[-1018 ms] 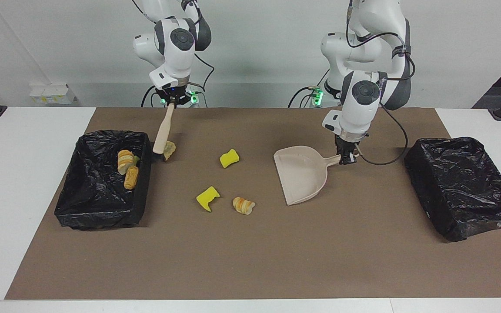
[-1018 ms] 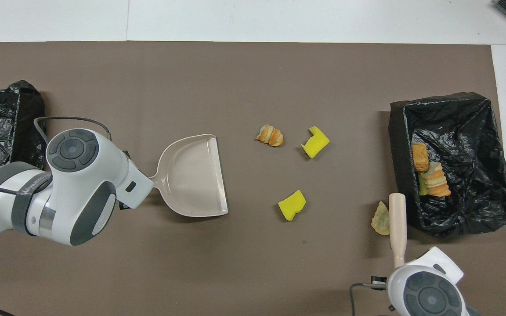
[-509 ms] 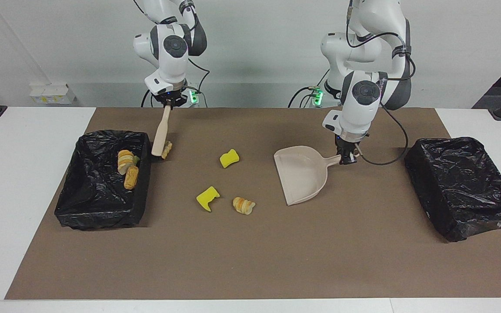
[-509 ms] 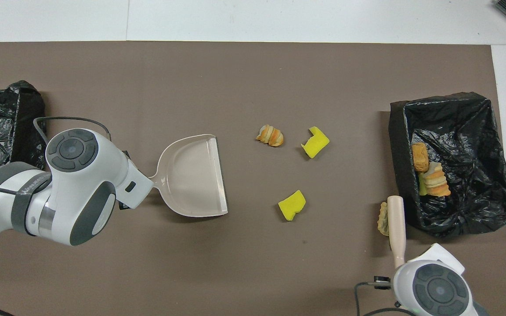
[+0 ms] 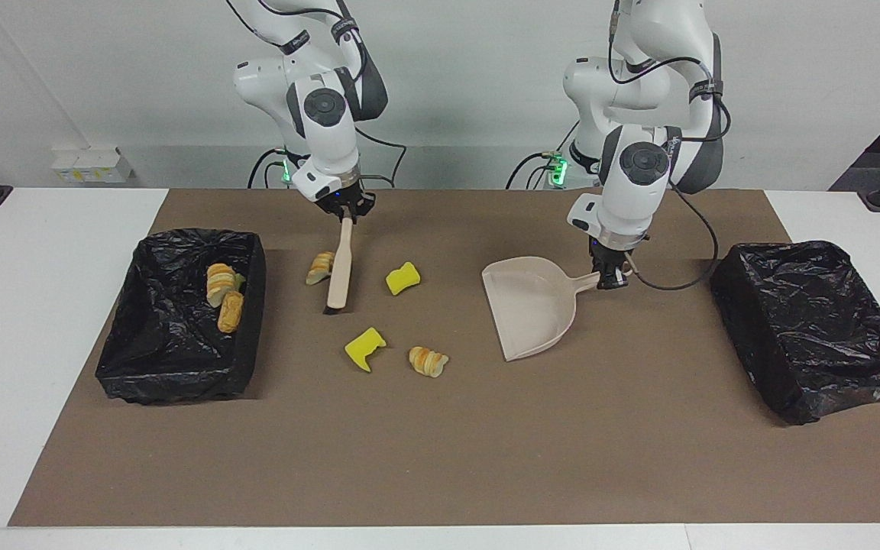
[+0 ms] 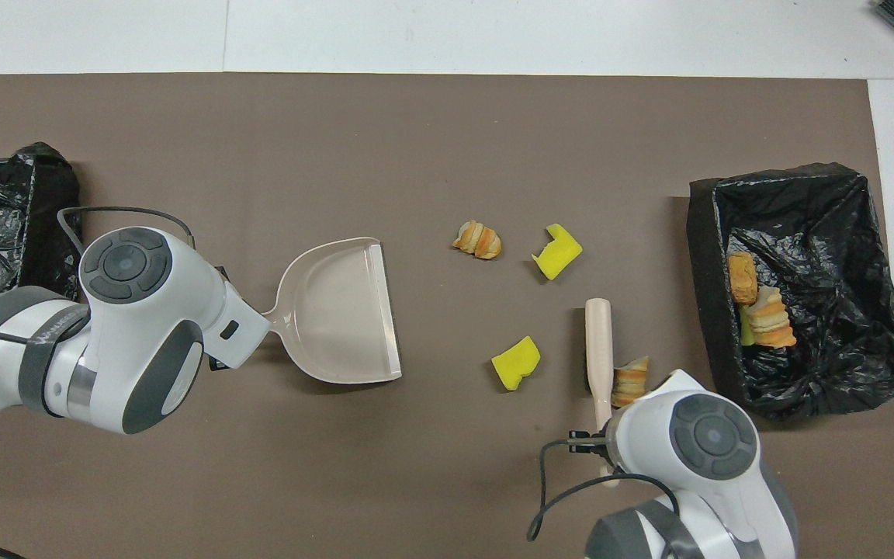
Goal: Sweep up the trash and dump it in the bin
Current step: 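Sweep the bread chunk and sponge toward the dustpan with the right gripper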
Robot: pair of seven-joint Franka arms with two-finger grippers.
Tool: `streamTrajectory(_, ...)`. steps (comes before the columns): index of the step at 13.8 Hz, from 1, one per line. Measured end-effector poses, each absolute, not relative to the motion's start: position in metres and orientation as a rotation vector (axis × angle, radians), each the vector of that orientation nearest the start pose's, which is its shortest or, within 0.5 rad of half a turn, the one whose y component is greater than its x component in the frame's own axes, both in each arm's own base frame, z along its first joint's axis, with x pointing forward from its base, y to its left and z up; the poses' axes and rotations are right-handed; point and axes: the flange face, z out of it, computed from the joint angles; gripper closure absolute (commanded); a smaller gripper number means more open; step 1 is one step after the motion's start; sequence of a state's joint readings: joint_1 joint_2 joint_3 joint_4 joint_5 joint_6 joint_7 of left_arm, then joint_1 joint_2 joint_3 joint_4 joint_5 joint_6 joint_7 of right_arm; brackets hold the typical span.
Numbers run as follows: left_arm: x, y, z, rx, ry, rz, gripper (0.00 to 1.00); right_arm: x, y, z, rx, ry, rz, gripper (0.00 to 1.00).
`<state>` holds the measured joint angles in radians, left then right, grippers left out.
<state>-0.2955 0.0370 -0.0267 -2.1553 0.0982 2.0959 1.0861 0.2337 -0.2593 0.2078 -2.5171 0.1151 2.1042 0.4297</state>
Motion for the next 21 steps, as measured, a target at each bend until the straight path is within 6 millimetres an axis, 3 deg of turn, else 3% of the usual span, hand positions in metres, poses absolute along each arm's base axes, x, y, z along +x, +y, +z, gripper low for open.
streamTrajectory(3,0.506,-0.164,0.374,-2.306,2.066,0.184,1.00,0.406,0.217,0.377,-3.121,0.117,0.253,1.00)
streamTrajectory(5,0.506,-0.164,0.375,-2.306,2.066,0.182,1.00,0.411,0.227,0.409,-3.128,0.148,0.306,1.00)
streamTrajectory(7,0.506,-0.164,0.374,-2.305,2.066,0.179,1.00,0.411,0.210,0.439,-3.128,0.204,0.310,1.00)
streamTrajectory(9,0.507,-0.164,0.374,-2.304,2.065,0.175,1.00,0.405,0.169,0.454,-3.126,0.290,0.326,1.00)
streamTrajectory(13,0.506,-0.164,0.374,-2.304,2.066,0.176,1.00,0.372,0.085,0.428,-3.117,0.227,0.396,1.00)
streamTrajectory(15,0.506,-0.164,0.374,-2.304,2.066,0.176,1.00,0.351,0.063,0.401,-3.114,0.214,0.438,1.00)
streamTrajectory(18,0.506,-0.164,0.374,-2.304,2.065,0.176,1.00,0.333,0.075,0.373,-3.136,0.153,0.443,1.00)
streamTrajectory(21,0.506,-0.164,0.374,-2.304,2.065,0.176,1.00,0.326,0.129,0.365,-3.148,0.098,0.420,1.00)
